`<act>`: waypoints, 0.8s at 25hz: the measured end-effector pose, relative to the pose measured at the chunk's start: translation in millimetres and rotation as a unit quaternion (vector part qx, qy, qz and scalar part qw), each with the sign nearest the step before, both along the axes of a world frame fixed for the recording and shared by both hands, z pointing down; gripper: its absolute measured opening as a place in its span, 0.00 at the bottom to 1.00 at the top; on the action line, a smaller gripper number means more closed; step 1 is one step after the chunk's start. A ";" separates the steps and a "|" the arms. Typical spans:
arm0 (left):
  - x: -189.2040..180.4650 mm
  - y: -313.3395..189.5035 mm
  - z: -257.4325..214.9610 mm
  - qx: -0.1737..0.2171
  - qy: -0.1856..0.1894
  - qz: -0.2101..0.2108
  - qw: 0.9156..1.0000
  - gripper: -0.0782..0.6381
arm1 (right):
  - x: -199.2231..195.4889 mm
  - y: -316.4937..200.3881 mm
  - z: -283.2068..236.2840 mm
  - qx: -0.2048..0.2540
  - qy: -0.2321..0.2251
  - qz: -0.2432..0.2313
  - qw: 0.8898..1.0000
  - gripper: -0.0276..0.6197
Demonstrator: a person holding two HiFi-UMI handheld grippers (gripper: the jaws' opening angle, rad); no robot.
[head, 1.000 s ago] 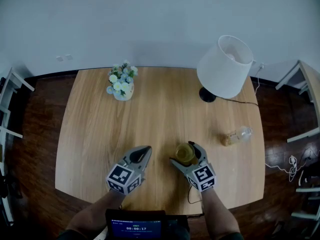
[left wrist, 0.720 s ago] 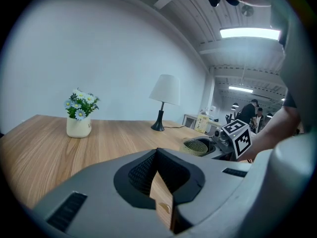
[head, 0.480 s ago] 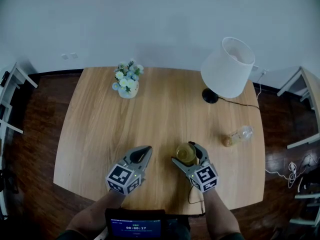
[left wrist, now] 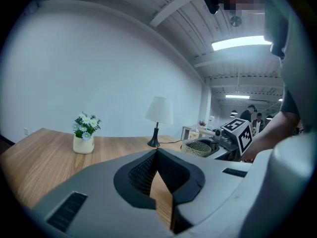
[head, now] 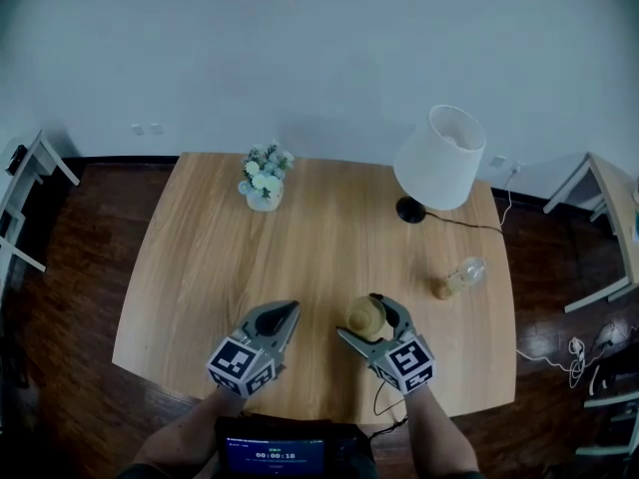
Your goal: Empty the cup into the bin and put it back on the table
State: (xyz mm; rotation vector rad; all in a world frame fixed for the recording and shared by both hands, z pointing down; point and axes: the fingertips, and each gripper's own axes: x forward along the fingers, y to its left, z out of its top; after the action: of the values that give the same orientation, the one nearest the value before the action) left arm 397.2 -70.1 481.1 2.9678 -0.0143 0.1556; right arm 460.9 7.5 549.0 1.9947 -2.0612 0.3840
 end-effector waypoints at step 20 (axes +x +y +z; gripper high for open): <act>-42.9 9.8 -91.0 0.034 0.084 0.004 0.996 0.10 | -32.6 8.1 -102.3 0.019 -0.003 -0.014 1.000 0.66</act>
State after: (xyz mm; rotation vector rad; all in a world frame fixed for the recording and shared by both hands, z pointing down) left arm 354.3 -60.3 390.1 3.0383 0.0129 -0.0954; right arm 428.2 15.6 446.7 1.9869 -2.1120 0.3485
